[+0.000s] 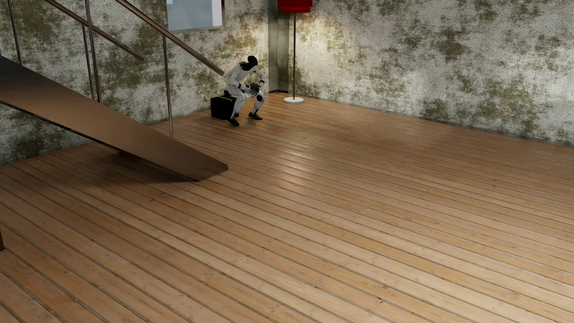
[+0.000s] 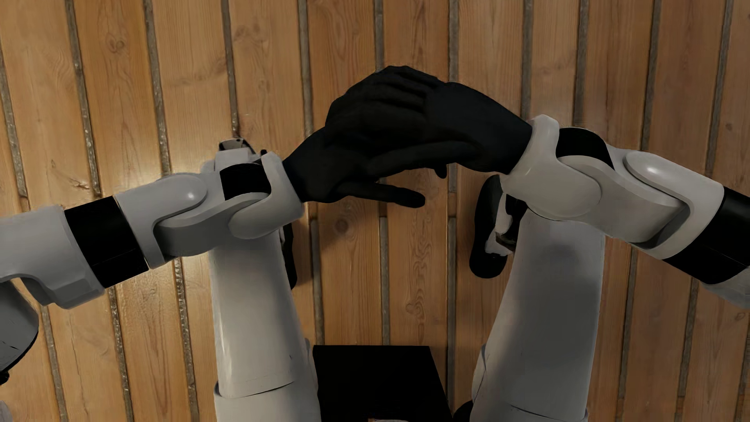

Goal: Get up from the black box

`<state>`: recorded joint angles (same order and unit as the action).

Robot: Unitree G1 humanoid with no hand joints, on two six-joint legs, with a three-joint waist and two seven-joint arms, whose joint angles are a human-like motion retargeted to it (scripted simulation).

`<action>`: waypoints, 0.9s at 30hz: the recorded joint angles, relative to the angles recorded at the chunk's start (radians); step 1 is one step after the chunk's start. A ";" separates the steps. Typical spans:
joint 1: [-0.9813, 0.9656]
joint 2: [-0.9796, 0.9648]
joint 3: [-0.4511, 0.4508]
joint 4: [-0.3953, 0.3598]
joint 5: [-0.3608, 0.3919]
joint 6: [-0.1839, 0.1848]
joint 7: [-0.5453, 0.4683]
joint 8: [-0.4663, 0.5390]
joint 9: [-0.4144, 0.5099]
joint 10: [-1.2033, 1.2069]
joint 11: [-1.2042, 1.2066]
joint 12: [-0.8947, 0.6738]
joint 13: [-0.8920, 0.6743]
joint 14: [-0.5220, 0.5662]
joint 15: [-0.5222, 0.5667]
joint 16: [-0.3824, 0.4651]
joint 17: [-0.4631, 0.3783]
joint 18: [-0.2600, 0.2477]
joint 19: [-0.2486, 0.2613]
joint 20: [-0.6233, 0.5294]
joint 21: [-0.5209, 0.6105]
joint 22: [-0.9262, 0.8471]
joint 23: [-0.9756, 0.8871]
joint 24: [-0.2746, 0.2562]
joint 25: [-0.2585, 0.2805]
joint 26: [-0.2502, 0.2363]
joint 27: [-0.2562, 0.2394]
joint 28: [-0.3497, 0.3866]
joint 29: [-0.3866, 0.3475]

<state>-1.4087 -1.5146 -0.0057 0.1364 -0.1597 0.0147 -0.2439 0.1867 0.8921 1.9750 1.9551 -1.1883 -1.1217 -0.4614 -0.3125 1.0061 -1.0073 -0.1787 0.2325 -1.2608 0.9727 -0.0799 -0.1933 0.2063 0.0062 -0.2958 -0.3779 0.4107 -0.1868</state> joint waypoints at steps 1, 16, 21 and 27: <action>0.005 0.012 0.001 -0.006 0.012 0.003 0.006 -0.009 0.001 -0.022 -0.024 0.014 0.004 -0.004 -0.010 -0.009 0.017 0.017 -0.008 0.016 -0.005 0.011 0.011 0.008 -0.010 0.003 0.003 -0.009 0.004; 0.864 0.970 0.013 -0.021 0.118 -0.029 0.213 -0.182 -0.354 -1.210 -1.282 0.574 0.497 0.277 0.250 -0.677 0.716 0.122 -0.116 0.492 -0.298 0.980 1.074 0.186 -0.359 0.091 0.169 -0.591 0.443; 1.246 1.390 0.018 -0.076 0.157 -0.038 0.301 -0.235 -0.605 -1.598 -1.729 0.910 0.789 0.350 0.344 -0.670 0.686 0.179 -0.159 0.707 -0.476 0.962 1.149 0.023 -0.206 0.149 0.235 -0.571 0.398; 1.535 1.658 0.031 -0.088 0.159 -0.046 0.384 -0.280 -0.776 -1.825 -1.917 1.087 0.962 0.353 0.341 -0.643 0.681 0.168 -0.143 0.862 -0.626 1.101 1.333 0.031 -0.156 0.135 0.232 -0.551 0.324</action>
<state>0.1263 0.1437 0.0254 0.0485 -0.0005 -0.0310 0.1400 -0.0933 0.1157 0.1501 0.0379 -0.1014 -0.1597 -0.1083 0.0286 0.3628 -0.3261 -0.0111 0.0894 -0.3991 0.3470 1.0215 1.1394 0.2376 -0.1494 -0.1609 -0.1457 -0.1407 0.1372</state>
